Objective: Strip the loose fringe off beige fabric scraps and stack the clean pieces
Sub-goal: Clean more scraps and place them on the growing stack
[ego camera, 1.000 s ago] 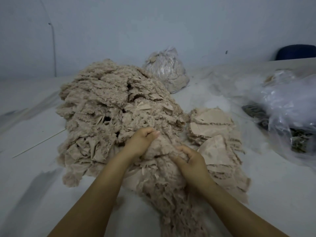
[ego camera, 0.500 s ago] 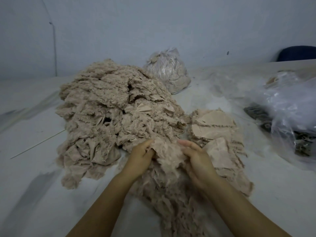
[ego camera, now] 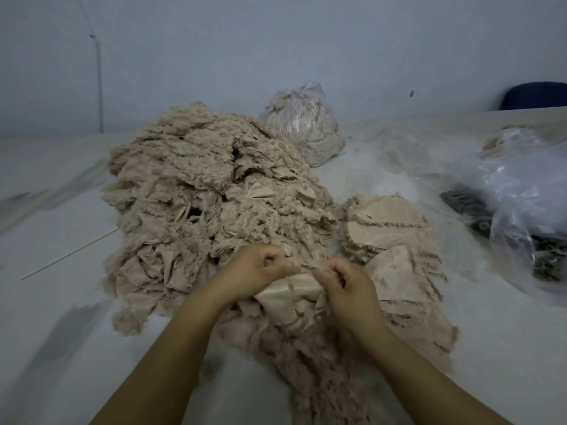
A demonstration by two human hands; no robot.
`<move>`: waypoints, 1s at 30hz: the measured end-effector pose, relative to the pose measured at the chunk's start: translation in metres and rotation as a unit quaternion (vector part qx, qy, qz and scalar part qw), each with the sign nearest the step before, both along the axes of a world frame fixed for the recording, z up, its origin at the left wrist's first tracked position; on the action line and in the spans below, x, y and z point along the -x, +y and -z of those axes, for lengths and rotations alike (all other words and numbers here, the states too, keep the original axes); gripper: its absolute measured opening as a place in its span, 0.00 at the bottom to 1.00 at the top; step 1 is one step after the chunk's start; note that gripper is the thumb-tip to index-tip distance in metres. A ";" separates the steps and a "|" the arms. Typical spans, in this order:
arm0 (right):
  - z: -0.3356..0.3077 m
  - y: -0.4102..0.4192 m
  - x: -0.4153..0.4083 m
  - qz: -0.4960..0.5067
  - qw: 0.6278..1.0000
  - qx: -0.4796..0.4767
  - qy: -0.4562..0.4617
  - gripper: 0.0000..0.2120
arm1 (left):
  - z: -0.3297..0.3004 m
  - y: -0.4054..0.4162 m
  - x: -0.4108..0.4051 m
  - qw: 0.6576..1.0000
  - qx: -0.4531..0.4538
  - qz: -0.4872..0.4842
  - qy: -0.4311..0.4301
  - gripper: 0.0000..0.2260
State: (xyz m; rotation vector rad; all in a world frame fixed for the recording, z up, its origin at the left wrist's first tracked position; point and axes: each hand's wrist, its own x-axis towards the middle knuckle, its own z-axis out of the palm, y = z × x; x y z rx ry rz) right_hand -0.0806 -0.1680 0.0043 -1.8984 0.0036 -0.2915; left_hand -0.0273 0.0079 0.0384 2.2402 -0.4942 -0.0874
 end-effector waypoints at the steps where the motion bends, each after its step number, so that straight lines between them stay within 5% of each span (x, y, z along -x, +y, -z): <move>1: -0.001 -0.003 -0.001 0.005 0.997 -0.062 0.037 0.14 | 0.000 0.006 -0.002 1.000 0.005 -0.011 0.000 0.20; 4: -0.004 -0.010 -0.002 -0.023 0.965 -0.224 0.131 0.11 | 0.003 0.017 -0.007 0.997 0.054 -0.052 -0.013 0.19; 7: -0.008 -0.008 -0.003 -0.088 0.963 -0.183 0.177 0.07 | 0.007 0.011 -0.006 0.997 0.073 -0.016 -0.001 0.16; 10: -0.009 -0.002 -0.006 -0.049 0.970 -0.171 0.165 0.09 | 0.010 0.002 -0.003 0.998 0.062 0.012 0.020 0.15; 16: -0.021 -0.018 -0.014 0.072 0.880 -0.455 0.113 0.07 | 0.015 0.022 -0.003 0.986 -0.122 0.072 0.084 0.20; 18: -0.021 -0.014 -0.013 0.050 0.869 -0.476 0.127 0.05 | 0.010 0.012 0.003 0.994 -0.016 0.049 0.097 0.09; 21: -0.020 -0.004 -0.011 0.021 0.849 -0.512 0.129 0.06 | 0.010 -0.014 0.010 0.979 0.111 0.036 0.166 0.20; 23: -0.020 -0.003 -0.010 0.023 0.837 -0.532 0.122 0.06 | 0.015 -0.025 0.012 0.982 0.126 0.024 0.139 0.03; 27: -0.015 -0.016 -0.008 -0.032 0.888 -0.439 0.134 0.02 | 0.011 -0.017 0.006 0.978 0.171 -0.015 0.118 0.11; 30: -0.016 -0.025 -0.011 -0.099 0.984 -0.118 0.088 0.25 | -0.001 -0.018 0.006 0.986 0.069 0.104 0.115 0.06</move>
